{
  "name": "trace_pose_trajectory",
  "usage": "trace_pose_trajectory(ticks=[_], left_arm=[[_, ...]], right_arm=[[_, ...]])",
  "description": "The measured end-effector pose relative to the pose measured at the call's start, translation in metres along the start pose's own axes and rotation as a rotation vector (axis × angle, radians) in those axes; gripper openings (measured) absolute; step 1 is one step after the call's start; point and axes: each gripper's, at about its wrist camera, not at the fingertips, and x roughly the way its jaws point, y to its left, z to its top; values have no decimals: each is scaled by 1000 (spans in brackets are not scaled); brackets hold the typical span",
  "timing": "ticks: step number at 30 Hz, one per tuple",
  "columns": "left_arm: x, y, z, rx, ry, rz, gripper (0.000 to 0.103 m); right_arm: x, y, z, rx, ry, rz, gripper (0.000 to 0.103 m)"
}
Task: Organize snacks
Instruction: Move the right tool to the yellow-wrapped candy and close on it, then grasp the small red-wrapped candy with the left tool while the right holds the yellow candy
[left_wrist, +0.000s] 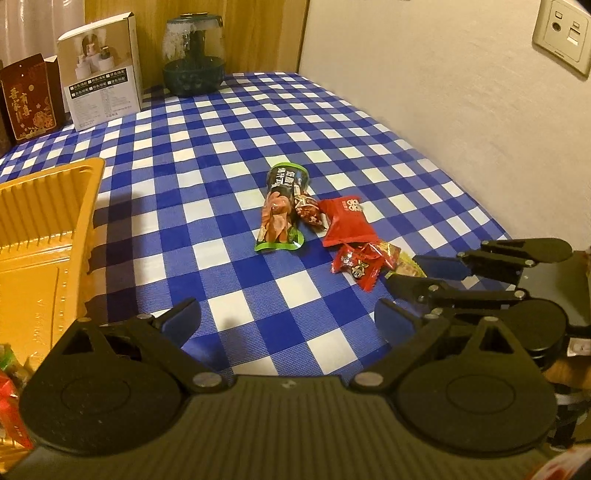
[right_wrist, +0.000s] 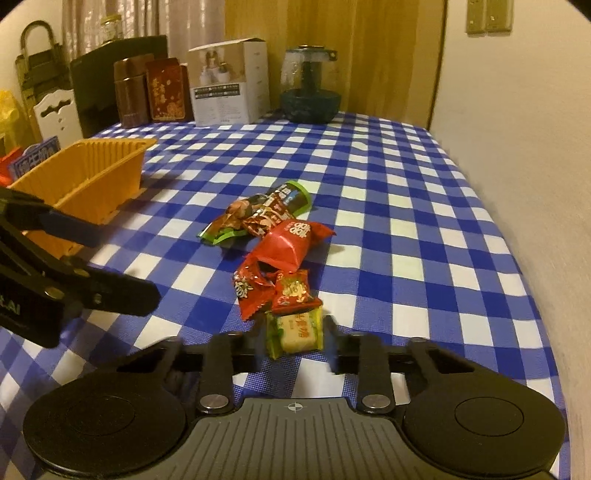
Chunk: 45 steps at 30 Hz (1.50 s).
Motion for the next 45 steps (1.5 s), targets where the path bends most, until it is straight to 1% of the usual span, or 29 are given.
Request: trace_pose_trajectory(ticks=[4, 7, 10, 12, 14, 16, 22, 25, 29, 33, 35, 39, 45], left_arm=[[5, -4, 2, 4, -9, -12, 98], [10, -9, 3, 15, -19, -36, 93], [18, -13, 5, 36, -34, -56, 86], [24, -17, 7, 54, -33, -63, 76], [30, -20, 8, 65, -30, -75, 70], [34, -25, 10, 84, -33, -81, 67], [48, -41, 13, 188, -51, -102, 61], [55, -44, 15, 215, -51, -104, 55], [62, -47, 14, 228, -39, -103, 39], [59, -47, 12, 233, -43, -102, 23], [56, -47, 11, 229, -35, -105, 20], [47, -44, 8, 202, -21, -102, 20], [19, -34, 2, 147, -20, -93, 20]], right_arm=[[-6, -2, -1, 32, -6, -9, 25], [-14, -7, -2, 72, -23, -34, 25], [-22, -13, -4, 114, -30, -66, 25], [-26, -17, -5, 143, -35, -79, 25], [-29, -21, -7, 177, -40, -83, 25], [-32, -23, -9, 198, -45, -87, 25], [-34, -25, -12, 221, -40, -99, 25], [-34, -27, -13, 240, -43, -100, 25], [-34, -28, -15, 256, -38, -112, 25], [-34, -27, -15, 271, -36, -118, 25], [-34, -25, -14, 276, -35, -119, 25], [-37, -23, -12, 280, -32, -120, 25], [-51, -18, -3, 286, -43, -121, 25]])
